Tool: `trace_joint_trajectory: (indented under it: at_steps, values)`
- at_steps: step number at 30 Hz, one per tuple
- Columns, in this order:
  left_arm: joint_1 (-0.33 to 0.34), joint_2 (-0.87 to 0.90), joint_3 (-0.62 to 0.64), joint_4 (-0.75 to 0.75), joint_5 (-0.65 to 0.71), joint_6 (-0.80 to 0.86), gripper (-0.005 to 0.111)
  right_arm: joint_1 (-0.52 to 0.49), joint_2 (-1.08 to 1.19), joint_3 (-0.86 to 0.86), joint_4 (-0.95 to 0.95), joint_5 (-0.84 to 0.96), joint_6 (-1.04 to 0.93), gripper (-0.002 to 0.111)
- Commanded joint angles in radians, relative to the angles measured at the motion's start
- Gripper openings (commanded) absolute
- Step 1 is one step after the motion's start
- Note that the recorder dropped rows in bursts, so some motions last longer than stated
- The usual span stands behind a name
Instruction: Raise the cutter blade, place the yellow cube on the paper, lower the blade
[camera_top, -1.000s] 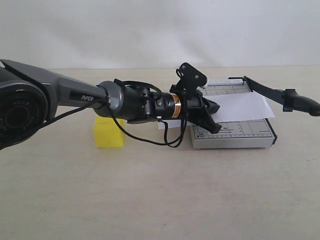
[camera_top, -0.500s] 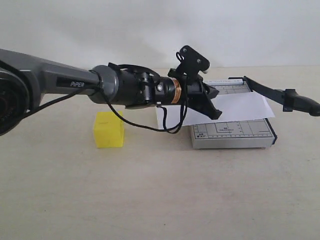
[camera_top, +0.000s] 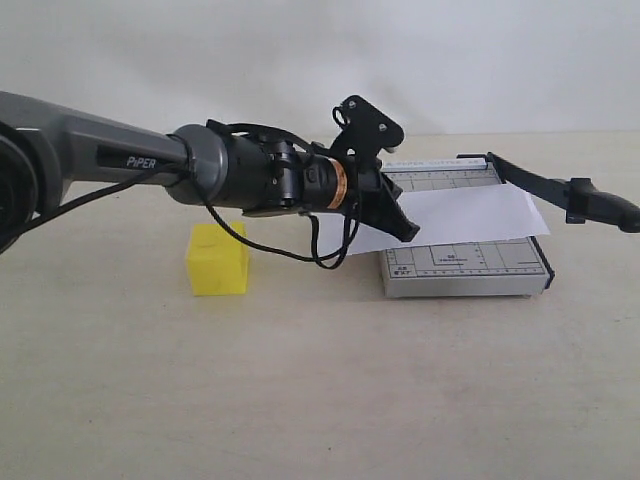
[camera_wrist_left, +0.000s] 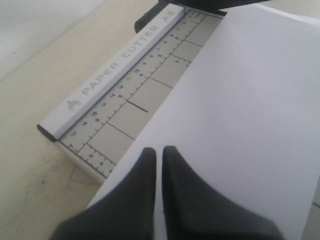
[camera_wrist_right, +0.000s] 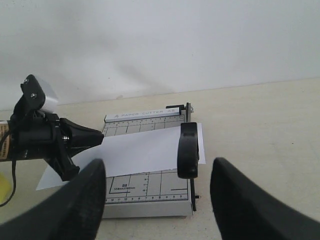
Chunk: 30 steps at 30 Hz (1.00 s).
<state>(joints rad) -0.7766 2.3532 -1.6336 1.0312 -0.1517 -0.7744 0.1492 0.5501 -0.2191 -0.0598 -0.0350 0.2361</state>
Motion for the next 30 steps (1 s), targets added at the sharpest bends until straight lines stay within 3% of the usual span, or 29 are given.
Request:
trace_joint_trajectory:
  at_steps: [1, 30]
  values:
    - [-0.004, 0.025, 0.004, 0.003, -0.067, -0.013, 0.004, 0.001, -0.006, 0.001, 0.002, -0.012, -0.002, 0.058]
    - [-0.004, 0.114, -0.036, -0.003, -0.175, -0.018, 0.004, 0.001, -0.006, 0.001, 0.002, -0.014, -0.002, 0.058]
